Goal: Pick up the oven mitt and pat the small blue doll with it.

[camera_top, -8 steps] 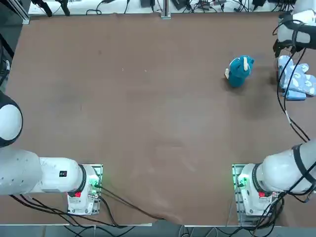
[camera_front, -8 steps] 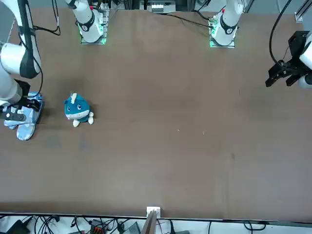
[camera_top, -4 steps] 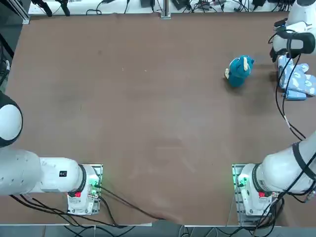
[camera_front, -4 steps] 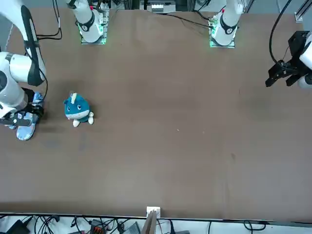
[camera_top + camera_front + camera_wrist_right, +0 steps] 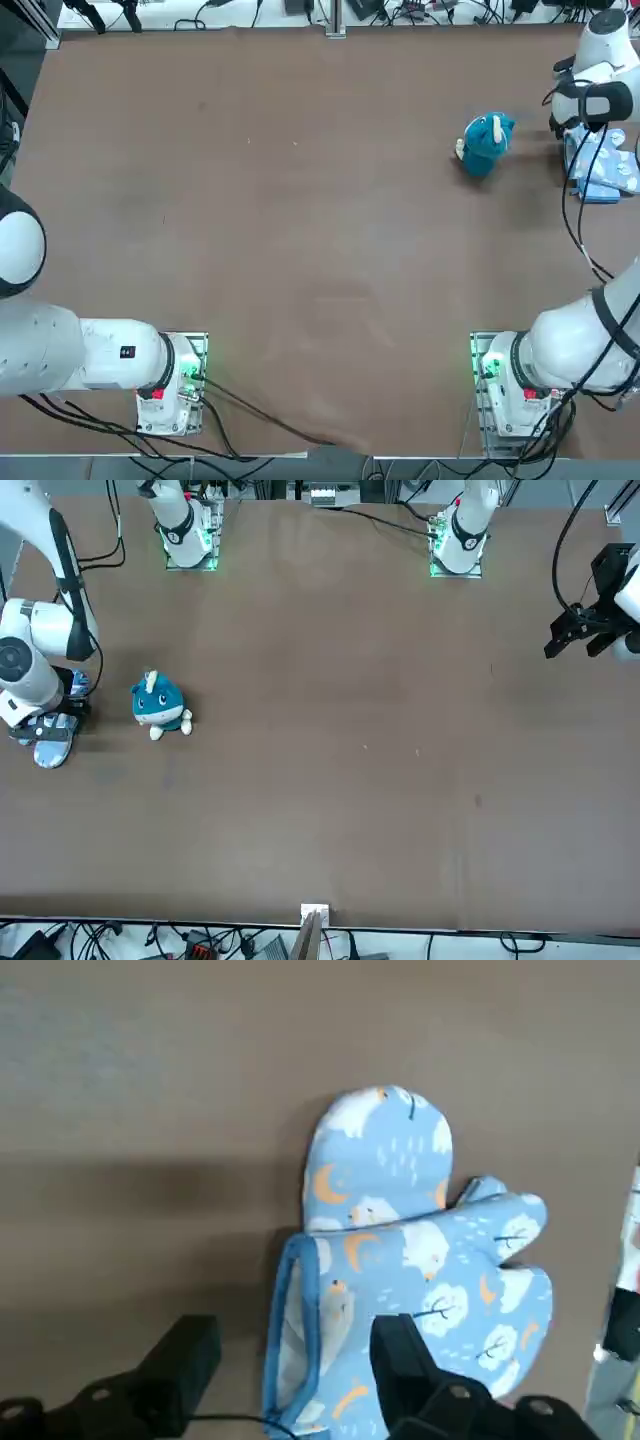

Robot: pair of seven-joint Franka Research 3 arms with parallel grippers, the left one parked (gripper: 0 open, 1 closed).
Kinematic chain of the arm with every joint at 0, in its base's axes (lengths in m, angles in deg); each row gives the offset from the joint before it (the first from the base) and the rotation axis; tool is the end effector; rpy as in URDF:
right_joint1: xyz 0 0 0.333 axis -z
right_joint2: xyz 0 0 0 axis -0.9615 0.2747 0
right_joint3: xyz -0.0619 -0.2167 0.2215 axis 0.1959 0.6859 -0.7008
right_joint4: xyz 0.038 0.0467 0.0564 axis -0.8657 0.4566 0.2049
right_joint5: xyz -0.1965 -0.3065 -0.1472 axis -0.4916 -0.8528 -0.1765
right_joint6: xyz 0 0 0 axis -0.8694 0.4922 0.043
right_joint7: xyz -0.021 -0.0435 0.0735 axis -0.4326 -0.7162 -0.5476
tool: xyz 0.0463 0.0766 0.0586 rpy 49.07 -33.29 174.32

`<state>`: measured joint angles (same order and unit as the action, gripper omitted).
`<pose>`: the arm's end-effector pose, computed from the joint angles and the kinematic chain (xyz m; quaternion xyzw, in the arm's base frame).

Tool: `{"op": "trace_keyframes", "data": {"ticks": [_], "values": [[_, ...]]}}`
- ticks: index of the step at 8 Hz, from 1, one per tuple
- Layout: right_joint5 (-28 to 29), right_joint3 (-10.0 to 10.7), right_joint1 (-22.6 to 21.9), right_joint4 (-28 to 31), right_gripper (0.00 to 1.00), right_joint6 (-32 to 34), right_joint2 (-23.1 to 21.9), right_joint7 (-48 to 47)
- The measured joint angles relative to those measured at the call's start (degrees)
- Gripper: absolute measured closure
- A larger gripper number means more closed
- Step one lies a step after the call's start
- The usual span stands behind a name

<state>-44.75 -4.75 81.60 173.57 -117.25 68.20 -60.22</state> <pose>0.5631 -0.1969 0.2491 0.9726 0.0063 -0.0251 0.2311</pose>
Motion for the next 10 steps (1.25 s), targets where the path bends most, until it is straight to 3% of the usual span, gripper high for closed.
{"op": "trace_keyframes", "data": {"ticks": [3, 6, 10], "values": [[-9.5, 0.3, 0.1, 0.1, 0.10, 0.0, 2.6, -10.4], [-11.6, 0.7, 0.1, 0.1, 0.08, 0.0, 4.2, -13.8], [-15.9, 2.5, 0.2, 0.1, 0.17, 0.0, 4.8, -14.2]]}}
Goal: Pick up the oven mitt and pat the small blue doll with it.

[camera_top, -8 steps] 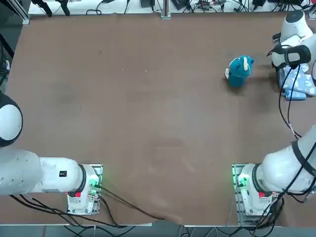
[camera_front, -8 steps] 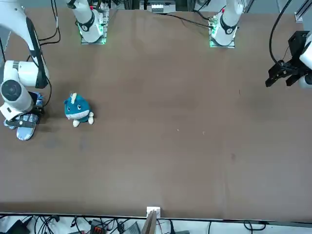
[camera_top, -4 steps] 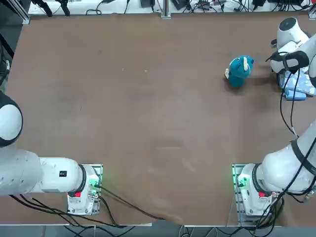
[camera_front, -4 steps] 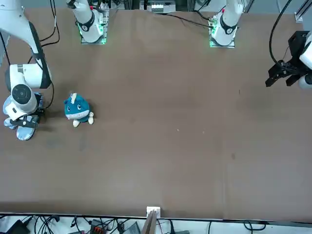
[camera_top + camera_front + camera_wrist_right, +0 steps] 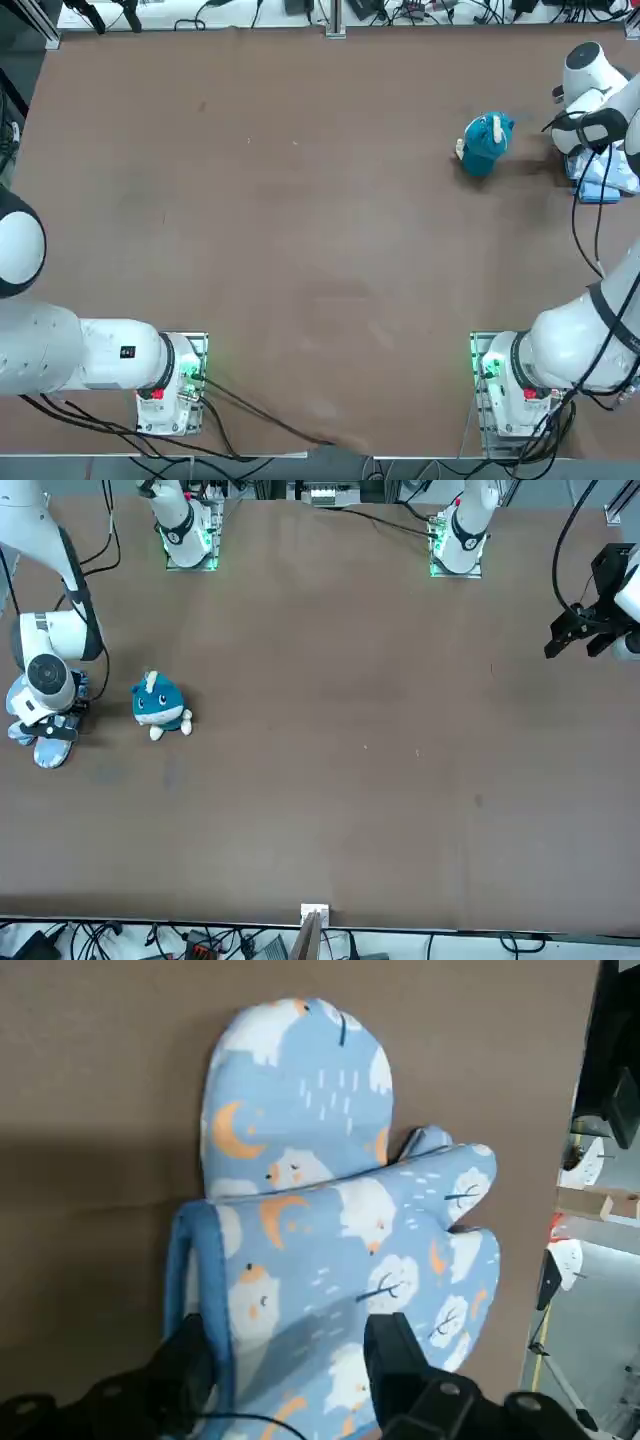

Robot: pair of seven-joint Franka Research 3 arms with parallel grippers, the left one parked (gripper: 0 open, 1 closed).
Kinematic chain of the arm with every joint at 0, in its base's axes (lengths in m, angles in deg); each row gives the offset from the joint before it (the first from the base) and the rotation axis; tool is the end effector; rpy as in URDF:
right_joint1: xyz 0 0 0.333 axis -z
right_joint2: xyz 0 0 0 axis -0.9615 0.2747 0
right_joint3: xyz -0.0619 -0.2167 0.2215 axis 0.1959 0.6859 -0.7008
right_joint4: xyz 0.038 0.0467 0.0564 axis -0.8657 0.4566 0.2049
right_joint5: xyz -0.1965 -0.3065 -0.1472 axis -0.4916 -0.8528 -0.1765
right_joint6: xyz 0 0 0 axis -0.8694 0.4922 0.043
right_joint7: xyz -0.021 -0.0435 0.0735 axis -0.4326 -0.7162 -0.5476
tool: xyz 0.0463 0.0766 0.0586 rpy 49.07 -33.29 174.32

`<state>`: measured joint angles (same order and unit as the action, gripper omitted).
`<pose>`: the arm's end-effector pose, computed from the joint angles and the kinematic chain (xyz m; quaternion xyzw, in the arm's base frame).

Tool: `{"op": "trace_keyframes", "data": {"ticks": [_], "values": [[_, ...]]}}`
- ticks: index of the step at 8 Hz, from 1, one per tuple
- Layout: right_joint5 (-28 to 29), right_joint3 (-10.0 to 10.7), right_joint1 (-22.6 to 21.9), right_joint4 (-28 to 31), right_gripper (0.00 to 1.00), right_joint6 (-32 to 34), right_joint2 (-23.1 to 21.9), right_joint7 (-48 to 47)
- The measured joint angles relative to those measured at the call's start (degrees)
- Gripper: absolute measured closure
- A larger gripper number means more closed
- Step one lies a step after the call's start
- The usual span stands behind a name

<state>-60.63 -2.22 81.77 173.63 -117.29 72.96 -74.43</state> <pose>0.5448 -0.2215 0.2034 0.9476 -0.0097 -0.0449 0.3163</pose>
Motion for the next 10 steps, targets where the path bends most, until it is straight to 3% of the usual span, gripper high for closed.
{"op": "trace_keyframes", "data": {"ticks": [2, 3, 5, 6, 7, 10], "values": [[-0.1, 0.1, 0.0, 0.2, 0.29, 0.1, 0.0, 0.0], [-0.1, 0.1, -0.1, 0.3, 0.50, 0.3, 0.0, -0.1], [-0.2, 0.1, -0.5, 0.4, 0.61, 2.0, 0.0, -0.2], [-0.3, 0.1, -1.2, 0.4, 0.85, 3.0, 0.0, -0.2], [-0.4, 0.1, -1.8, 0.2, 0.96, 4.2, -0.1, -0.4], [-0.7, 0.1, -3.0, -0.8, 0.96, 8.0, -2.4, 0.3]]}}
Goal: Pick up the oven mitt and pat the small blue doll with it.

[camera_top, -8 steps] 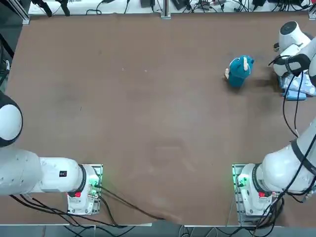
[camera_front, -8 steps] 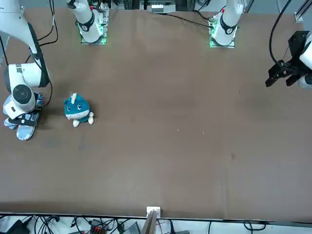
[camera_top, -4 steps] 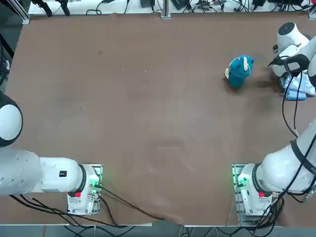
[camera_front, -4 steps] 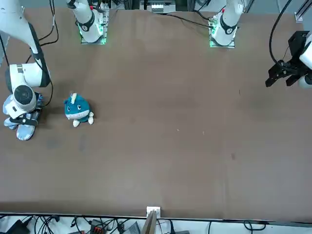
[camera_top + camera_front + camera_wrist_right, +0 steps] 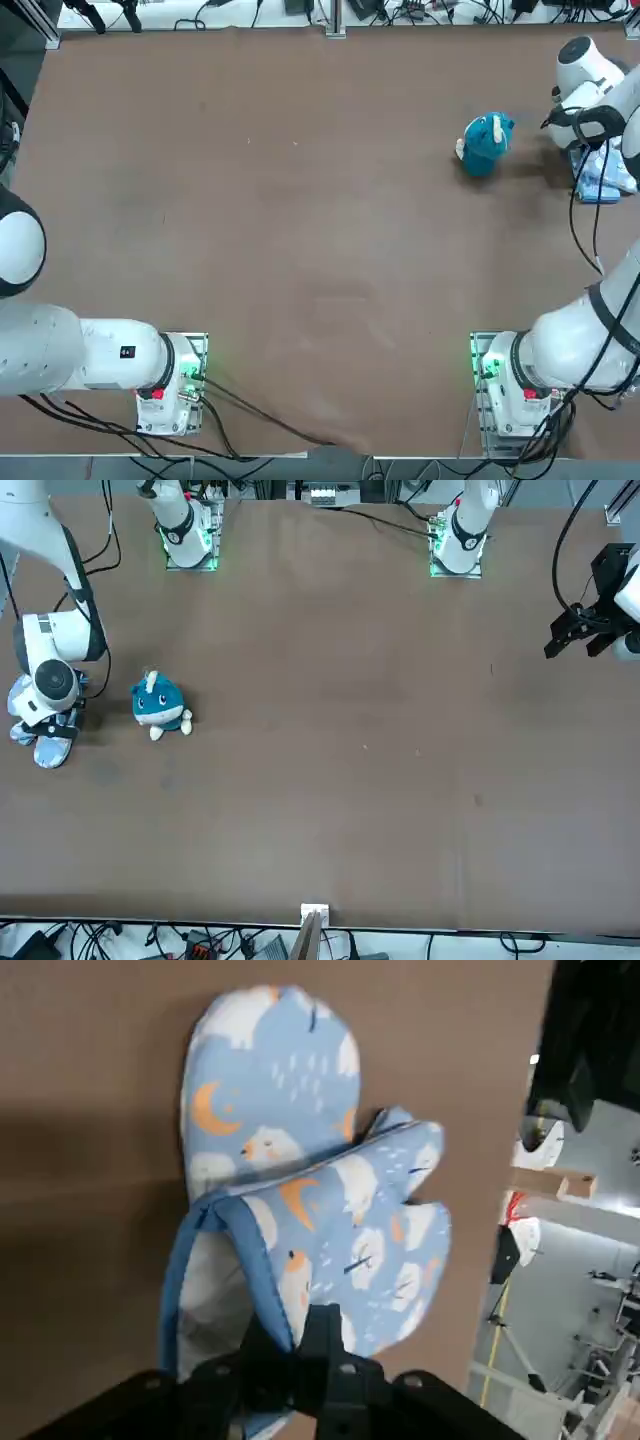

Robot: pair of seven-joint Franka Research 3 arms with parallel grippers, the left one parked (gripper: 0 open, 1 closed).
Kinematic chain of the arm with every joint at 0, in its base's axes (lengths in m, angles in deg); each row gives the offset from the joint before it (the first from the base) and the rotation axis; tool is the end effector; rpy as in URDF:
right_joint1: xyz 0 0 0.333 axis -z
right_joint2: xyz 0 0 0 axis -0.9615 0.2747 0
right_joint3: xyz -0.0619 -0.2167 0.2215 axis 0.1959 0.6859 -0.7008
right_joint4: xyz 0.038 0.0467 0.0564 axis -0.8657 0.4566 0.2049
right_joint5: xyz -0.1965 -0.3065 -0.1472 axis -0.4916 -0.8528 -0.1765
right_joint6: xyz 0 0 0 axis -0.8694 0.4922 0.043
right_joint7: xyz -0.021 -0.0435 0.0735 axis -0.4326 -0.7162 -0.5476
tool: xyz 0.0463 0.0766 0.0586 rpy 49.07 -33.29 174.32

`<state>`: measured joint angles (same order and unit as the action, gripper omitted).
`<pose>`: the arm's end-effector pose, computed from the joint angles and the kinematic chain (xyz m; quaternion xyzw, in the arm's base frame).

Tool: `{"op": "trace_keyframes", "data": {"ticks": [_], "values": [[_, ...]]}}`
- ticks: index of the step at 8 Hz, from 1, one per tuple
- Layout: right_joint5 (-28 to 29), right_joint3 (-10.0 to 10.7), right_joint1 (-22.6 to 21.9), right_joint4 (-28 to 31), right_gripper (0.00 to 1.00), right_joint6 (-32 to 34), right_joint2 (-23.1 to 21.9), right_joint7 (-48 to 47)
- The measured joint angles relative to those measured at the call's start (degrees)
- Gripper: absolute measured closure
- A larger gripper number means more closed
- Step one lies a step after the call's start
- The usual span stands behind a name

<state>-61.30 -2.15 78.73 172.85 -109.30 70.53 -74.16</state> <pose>0.5509 -0.2061 0.2283 0.9341 -0.0069 -0.0718 0.3497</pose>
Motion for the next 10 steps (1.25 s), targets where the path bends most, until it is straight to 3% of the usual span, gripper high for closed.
{"op": "trace_keyframes", "data": {"ticks": [3, 5, 8, 10], "values": [[0.0, -0.3, -0.9, -0.9, 0.96, 4.6, -7.3, 6.9], [2.2, -2.3, -2.2, -1.0, 0.96, 9.2, -12.9, 10.6], [17.8, -7.1, -3.3, -6.8, 0.96, 21.9, -17.5, 20.2], [31.7, -7.7, -3.3, -13.2, 0.96, 29.4, -18.1, 25.0]]}}
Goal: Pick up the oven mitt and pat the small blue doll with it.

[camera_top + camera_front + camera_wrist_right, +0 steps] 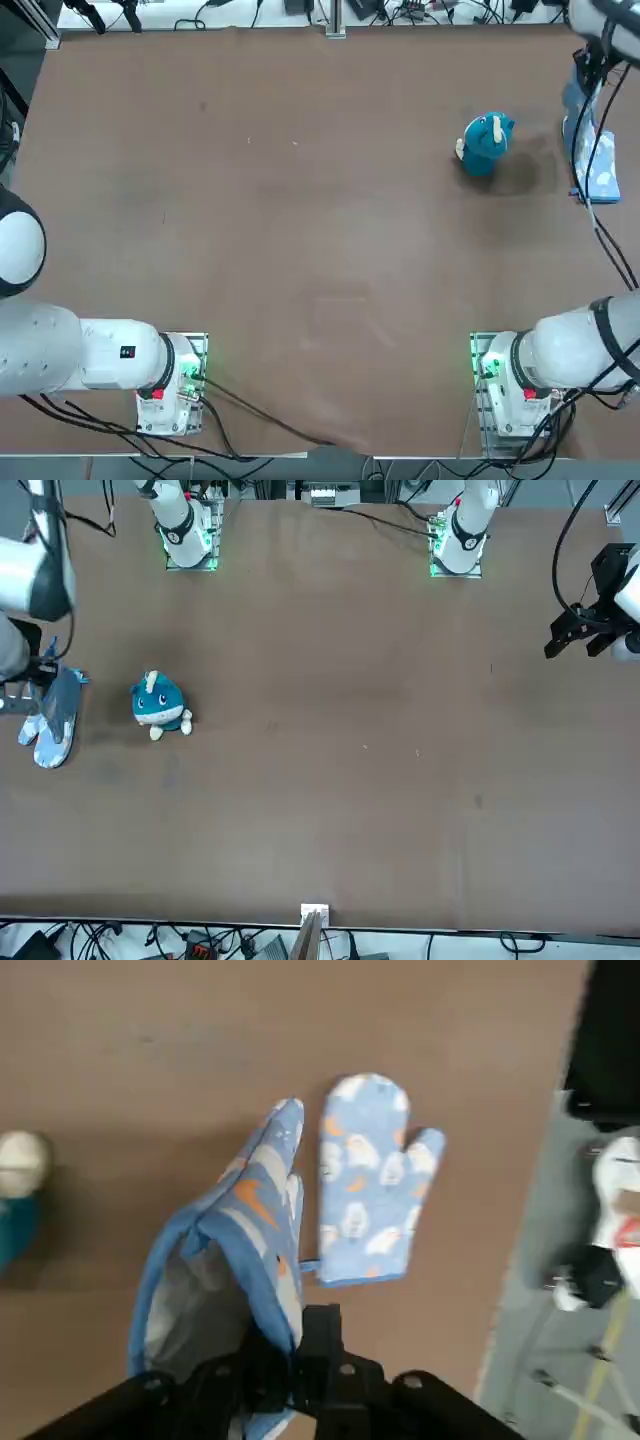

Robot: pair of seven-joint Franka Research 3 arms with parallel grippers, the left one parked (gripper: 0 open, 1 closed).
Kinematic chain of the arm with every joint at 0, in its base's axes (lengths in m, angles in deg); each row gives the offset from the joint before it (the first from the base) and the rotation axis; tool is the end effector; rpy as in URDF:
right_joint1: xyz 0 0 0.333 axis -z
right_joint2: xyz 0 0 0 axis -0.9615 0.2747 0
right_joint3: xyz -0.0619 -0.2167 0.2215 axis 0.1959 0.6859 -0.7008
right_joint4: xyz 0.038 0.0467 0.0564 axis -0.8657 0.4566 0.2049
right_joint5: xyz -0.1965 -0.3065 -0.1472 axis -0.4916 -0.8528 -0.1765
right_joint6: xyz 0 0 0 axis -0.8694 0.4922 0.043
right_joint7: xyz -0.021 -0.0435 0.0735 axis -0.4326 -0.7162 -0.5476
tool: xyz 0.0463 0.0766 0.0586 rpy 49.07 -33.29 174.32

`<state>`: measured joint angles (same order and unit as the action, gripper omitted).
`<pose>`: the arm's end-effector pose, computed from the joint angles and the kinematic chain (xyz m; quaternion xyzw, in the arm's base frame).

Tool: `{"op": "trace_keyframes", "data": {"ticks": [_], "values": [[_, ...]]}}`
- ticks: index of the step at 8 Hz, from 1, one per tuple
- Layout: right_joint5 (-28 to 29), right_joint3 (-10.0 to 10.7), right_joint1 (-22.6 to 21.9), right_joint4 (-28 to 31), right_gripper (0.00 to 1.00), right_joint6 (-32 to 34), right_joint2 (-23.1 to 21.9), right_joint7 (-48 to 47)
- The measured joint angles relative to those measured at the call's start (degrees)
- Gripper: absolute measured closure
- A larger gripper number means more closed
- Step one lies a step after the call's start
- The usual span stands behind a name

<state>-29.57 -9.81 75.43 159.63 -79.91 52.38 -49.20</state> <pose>0.5737 -0.1101 0.4687 0.9827 0.0027 -0.0799 0.1670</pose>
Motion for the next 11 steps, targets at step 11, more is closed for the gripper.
{"op": "trace_keyframes", "data": {"ticks": [11], "values": [[18.3, 0.2, -4.1, -7.6, 0.96, -3.1, 6.5, -12.0]]}}
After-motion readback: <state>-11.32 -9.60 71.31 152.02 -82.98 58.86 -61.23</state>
